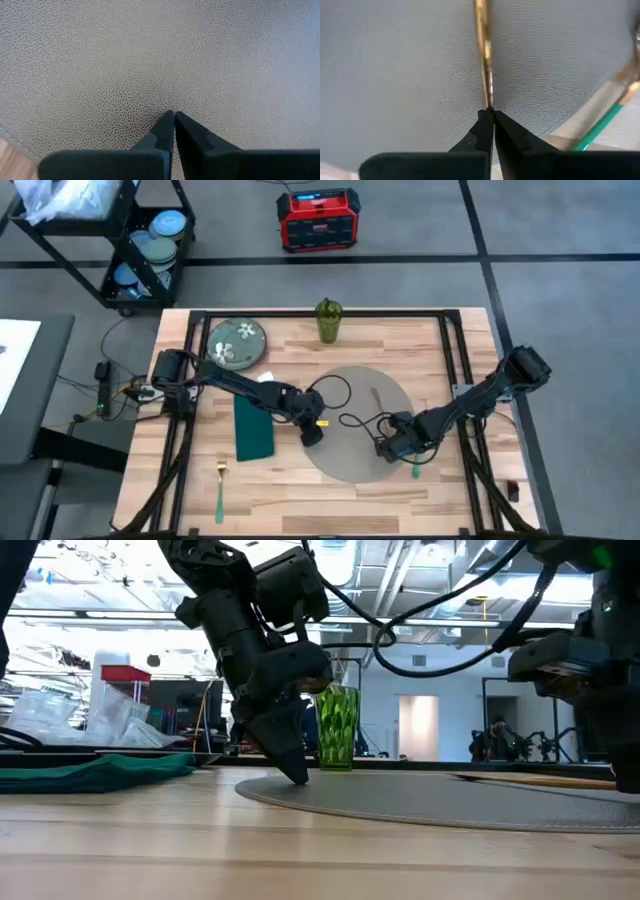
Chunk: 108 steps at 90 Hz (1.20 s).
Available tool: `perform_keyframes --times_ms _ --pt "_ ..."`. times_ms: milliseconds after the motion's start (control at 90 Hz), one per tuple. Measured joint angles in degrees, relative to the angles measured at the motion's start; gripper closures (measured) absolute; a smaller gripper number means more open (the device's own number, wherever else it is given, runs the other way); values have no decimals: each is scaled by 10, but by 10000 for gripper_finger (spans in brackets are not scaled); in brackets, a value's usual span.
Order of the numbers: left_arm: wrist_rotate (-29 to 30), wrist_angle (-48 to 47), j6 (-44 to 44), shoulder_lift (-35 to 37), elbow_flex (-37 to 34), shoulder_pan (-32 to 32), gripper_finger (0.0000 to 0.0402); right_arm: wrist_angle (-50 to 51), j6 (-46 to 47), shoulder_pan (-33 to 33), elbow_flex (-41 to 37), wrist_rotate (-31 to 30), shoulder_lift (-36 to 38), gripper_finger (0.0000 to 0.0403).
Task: Set table place
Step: Adjust the gold knife on the gray table mat, then move the green spoon to the right of the gold knife
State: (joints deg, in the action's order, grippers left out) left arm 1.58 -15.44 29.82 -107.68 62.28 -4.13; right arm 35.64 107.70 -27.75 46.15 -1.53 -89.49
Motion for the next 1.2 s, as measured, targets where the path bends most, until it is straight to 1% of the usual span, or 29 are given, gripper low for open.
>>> perform_keyframes --times_ms 200,289,378,544,644,700,800,856,944,1056,1144,1200 --pt "0 0 0 0 0 0 402 1 -2 0 0 0 0 403" --pt "1 0 0 0 0 0 402 2 -3 0 0 0 0 396" --pt "1 0 0 0 0 0 402 1 -15 0 0 0 0 374" --pt "1 0 0 0 0 0 402 3 -16 1 0 0 0 315" --pt "1 0 0 0 0 0 402 10 -16 2 0 -3 1 288" --pt "2 0 0 0 0 0 402 23 -6 0 0 -33 1 279" --pt "2 0 0 0 0 0 402 50 46 -17 1 -123 1 274" --pt "2 -1 0 0 0 0 402 71 69 -26 4 -138 1 274" --pt "3 -1 0 0 0 0 402 123 90 -43 11 -137 5 275" --pt "3 -1 -4 0 0 0 402 211 165 -81 21 -135 4 275" --pt "4 -1 -10 0 0 0 402 235 173 -99 27 -88 8 275" --pt "4 -1 -13 0 0 1 402 232 174 -105 26 -79 8 275"
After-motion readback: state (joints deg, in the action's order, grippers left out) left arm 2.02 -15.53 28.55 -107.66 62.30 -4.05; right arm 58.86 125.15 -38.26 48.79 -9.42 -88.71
